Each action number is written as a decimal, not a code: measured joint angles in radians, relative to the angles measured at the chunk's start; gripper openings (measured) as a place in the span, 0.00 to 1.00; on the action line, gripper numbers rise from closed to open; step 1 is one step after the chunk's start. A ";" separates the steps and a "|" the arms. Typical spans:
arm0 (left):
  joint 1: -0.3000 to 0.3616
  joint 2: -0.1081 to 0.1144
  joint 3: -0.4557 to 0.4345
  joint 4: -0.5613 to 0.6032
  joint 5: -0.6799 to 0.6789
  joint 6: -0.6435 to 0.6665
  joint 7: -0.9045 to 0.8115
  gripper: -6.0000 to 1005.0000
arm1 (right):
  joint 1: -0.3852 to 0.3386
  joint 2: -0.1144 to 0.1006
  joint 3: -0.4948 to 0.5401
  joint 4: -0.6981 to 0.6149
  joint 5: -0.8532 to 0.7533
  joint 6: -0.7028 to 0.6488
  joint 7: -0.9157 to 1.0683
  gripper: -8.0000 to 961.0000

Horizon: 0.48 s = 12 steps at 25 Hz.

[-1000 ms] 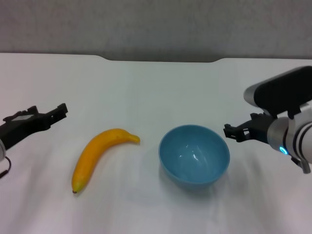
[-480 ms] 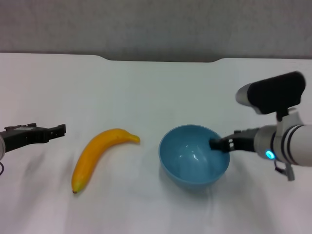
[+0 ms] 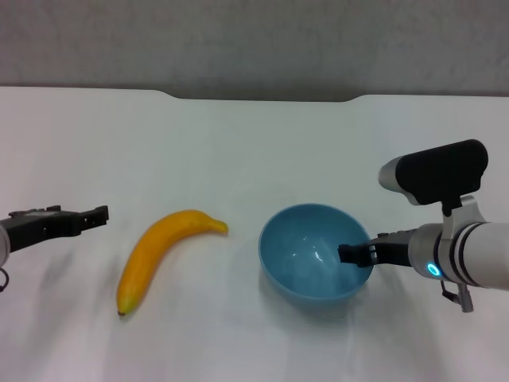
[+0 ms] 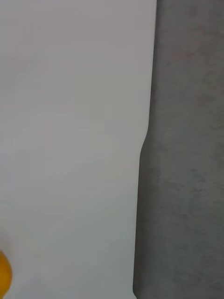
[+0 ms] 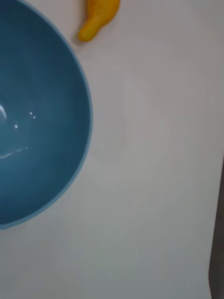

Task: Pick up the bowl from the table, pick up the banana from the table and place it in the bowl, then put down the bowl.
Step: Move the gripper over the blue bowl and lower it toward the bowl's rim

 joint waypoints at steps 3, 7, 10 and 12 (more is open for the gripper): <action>-0.009 0.000 0.003 0.019 -0.002 0.000 0.001 0.90 | 0.008 0.001 -0.005 -0.027 0.003 0.003 0.002 0.77; -0.015 -0.001 0.000 0.031 -0.005 0.002 0.002 0.90 | 0.009 0.003 -0.002 -0.039 0.005 0.007 0.015 0.75; -0.015 -0.001 -0.004 0.040 -0.007 0.009 0.002 0.90 | 0.005 0.003 -0.002 -0.040 0.011 0.031 0.018 0.74; -0.015 -0.001 -0.004 0.044 -0.008 0.011 0.002 0.90 | 0.004 0.003 -0.003 -0.040 0.013 0.038 0.018 0.73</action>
